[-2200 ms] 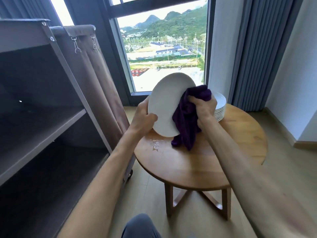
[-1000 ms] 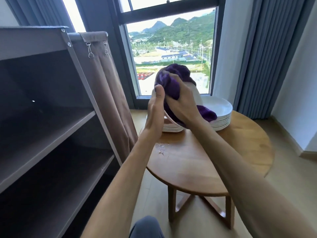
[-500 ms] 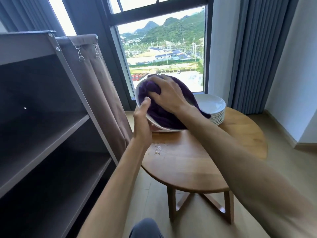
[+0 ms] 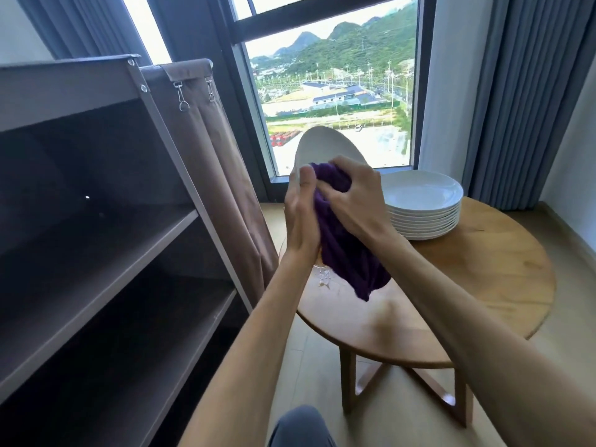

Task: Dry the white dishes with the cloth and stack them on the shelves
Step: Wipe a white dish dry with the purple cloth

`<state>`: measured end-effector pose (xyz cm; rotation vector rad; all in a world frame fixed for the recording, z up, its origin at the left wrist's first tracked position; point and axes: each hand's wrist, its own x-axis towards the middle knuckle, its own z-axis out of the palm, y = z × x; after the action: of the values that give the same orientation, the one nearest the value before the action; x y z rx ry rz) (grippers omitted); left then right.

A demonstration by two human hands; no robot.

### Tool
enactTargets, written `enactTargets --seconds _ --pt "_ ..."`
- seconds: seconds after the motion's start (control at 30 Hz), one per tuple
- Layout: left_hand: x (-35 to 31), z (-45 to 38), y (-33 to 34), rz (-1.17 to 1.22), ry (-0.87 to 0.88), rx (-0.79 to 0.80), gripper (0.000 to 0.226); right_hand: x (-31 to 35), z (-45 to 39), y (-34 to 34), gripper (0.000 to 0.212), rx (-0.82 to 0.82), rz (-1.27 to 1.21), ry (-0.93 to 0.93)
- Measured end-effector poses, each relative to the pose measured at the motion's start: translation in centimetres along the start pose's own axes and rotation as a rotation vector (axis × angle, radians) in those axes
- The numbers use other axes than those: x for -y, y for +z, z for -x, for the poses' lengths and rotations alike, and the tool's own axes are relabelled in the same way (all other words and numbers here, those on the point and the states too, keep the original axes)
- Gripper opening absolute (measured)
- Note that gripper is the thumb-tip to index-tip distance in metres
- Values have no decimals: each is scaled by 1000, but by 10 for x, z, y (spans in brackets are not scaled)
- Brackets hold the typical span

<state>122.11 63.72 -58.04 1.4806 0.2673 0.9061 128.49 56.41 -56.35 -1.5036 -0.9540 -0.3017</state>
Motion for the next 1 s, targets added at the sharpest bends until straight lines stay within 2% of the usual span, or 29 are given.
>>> enactTargets --seconds 0.07,0.17,0.27,0.4,0.47,0.57,0.6,0.67,0.7,0.77,0.83,0.9,1.0 --pt "2 0 -3 83 -39 29 75 7 -6 1 18 29 -16 -60" --pt "4 -1 -6 57 -31 16 63 3 -19 6 12 21 -7 -114" --pt "12 7 -5 78 -76 55 52 -9 -44 6 18 -16 126 -73" --pt "12 13 -15 49 -26 -26 64 -39 -62 -9 27 -63 388 2" --pt "9 6 -21 37 -23 -63 70 -52 -60 -14 28 -108 372 58" --pt "9 3 -25 64 -77 -91 71 -60 -61 -23 27 -146 47 272" --pt "10 5 -25 97 -103 -118 68 -61 -60 -29 28 -82 -145 394" --pt "13 8 -26 177 -122 -164 55 -69 -55 -43 26 161 -569 573" --pt "14 9 -27 232 -123 -179 51 -73 -49 -50 22 267 -680 587" --pt "14 9 -24 369 -141 -214 52 -82 -34 -55 24 383 -713 601" --pt "14 7 -17 491 -185 -260 57 -88 -19 -48 30 338 -712 664" --pt "16 8 -11 564 -250 -240 56 -89 -2 -34 27 179 -838 723" --pt "20 10 -8 476 -414 -182 56 -91 17 -15 40 -58 -943 725"
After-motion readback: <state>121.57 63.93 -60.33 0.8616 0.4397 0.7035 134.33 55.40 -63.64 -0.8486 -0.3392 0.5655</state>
